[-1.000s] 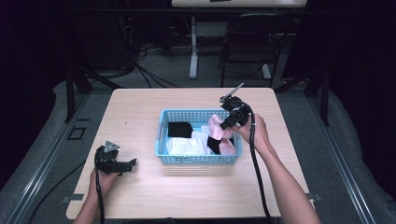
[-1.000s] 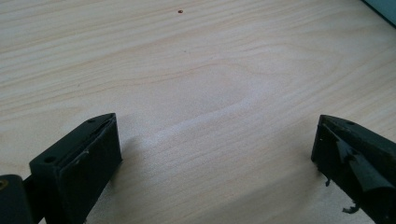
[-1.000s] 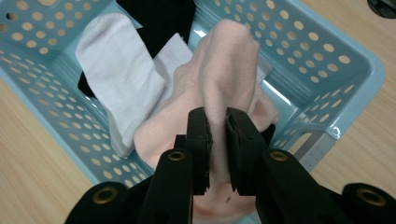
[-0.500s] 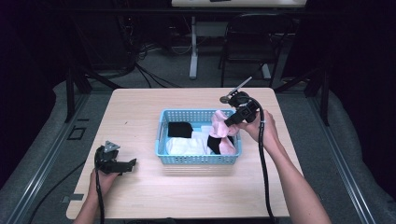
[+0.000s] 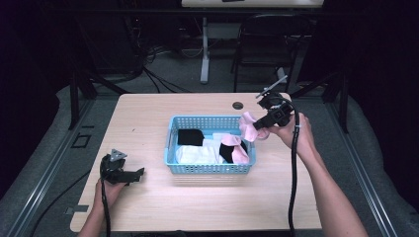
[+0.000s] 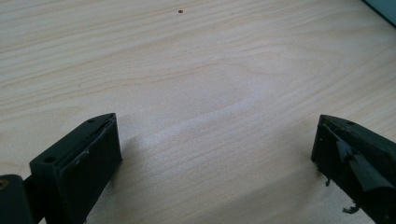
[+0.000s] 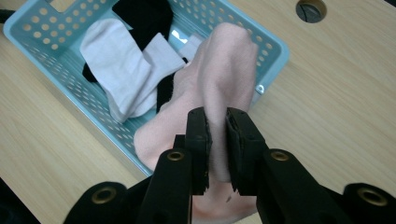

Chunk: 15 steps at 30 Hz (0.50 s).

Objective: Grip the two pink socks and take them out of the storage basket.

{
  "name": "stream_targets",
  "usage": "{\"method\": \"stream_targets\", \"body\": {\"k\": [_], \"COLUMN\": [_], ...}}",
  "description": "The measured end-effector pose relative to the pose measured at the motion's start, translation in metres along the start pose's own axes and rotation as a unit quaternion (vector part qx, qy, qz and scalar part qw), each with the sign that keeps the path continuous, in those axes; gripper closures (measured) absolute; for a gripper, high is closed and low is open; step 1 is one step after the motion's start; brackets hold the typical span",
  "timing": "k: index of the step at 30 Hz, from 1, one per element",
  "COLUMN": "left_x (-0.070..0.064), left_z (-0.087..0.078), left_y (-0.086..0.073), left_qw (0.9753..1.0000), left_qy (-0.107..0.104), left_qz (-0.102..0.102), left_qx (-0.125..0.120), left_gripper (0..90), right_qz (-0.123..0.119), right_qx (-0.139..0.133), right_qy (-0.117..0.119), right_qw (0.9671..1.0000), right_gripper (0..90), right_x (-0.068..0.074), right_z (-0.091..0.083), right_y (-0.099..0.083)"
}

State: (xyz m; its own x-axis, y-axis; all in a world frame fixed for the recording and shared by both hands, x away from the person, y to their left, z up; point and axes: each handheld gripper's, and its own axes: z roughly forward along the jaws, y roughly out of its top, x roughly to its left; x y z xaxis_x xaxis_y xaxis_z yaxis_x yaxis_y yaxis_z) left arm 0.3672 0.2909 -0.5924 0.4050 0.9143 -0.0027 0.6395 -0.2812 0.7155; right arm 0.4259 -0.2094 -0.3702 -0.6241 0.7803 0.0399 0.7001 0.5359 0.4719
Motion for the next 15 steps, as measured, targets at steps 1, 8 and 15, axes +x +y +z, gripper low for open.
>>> {"method": "stream_targets", "body": {"k": [1,8,15], "left_x": [0.0,0.0,0.0], "left_z": [0.0,0.0,0.0], "left_y": [0.0,0.0,0.0], "left_qw": [1.0,1.0,1.0], "left_qy": [0.0,0.0,0.001], "left_qz": [0.0,0.0,0.0], "left_qx": [0.0,0.0,-0.001], "left_gripper": [1.2,1.2,1.2], "right_qz": [0.001,0.016,0.031], "right_qx": [0.002,0.004,0.009], "right_qy": [-0.002,-0.015,-0.027], "right_qw": [1.0,0.9998,0.9991], "right_gripper": [79.4,79.7,79.8], "right_x": [-0.002,-0.018,-0.031], "right_z": [-0.002,-0.013,-0.018], "right_y": [-0.002,-0.015,-0.026]}}
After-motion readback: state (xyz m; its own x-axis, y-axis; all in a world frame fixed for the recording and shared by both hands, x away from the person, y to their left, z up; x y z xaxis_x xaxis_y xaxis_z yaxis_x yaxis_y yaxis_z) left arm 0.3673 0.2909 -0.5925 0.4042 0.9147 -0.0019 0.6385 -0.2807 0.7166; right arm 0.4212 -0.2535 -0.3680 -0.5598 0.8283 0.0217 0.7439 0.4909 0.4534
